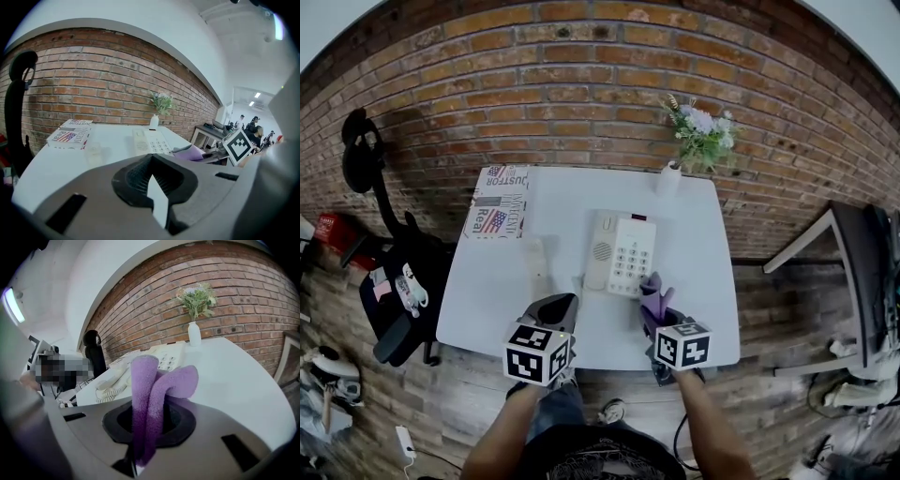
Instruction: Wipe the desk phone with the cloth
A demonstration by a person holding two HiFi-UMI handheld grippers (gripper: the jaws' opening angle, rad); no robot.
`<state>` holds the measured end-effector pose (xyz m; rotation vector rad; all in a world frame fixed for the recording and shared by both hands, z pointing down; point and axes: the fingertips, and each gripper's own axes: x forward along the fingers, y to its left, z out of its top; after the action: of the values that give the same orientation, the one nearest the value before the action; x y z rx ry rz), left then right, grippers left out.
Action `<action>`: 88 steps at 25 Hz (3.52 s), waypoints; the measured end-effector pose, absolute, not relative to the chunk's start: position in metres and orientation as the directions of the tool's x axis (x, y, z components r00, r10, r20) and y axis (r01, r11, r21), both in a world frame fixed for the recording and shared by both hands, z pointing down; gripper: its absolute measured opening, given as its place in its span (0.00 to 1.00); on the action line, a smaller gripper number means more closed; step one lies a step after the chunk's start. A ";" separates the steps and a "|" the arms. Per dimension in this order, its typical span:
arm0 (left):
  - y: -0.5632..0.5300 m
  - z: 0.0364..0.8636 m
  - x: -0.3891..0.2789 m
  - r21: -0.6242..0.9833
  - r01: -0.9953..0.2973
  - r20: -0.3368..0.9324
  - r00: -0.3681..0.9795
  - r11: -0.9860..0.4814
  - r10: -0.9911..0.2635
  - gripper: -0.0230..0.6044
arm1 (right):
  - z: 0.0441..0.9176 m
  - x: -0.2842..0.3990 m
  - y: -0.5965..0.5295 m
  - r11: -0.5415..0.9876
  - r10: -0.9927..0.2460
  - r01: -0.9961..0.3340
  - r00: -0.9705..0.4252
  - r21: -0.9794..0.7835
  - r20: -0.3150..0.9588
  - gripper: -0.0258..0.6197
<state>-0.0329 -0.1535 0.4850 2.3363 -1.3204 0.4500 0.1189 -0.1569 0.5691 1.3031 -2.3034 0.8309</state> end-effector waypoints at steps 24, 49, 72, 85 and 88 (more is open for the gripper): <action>-0.150 0.487 -0.085 0.190 -0.907 0.485 0.419 -0.376 -0.767 0.04 | 0.571 -0.001 -0.163 0.565 -0.526 -0.742 -0.661 -0.361 0.535 0.11; -0.226 0.486 -0.119 0.217 -0.909 0.453 0.416 -0.355 -0.789 0.04 | 0.468 -0.021 -0.305 0.781 -0.507 -0.623 -0.671 -0.039 0.541 0.11; -0.300 0.513 -0.159 0.282 -0.896 0.470 0.440 -0.342 -0.765 0.04 | 0.500 -0.054 -0.428 0.893 -0.414 -0.383 -0.486 0.238 0.770 0.12; -0.292 0.517 -0.162 0.291 -0.894 0.470 0.443 -0.340 -0.763 0.04 | 0.549 -0.057 -0.380 0.951 -0.276 -0.246 -0.403 0.188 0.873 0.12; -0.284 0.515 -0.160 0.289 -0.894 0.468 0.443 -0.341 -0.765 0.04 | 0.554 -0.060 -0.362 0.960 -0.245 -0.226 -0.407 0.162 0.880 0.12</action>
<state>-0.1597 -0.2845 0.5151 2.1942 -1.3896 0.3413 -0.0600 -0.3622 0.5536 0.3360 -2.0058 -0.0209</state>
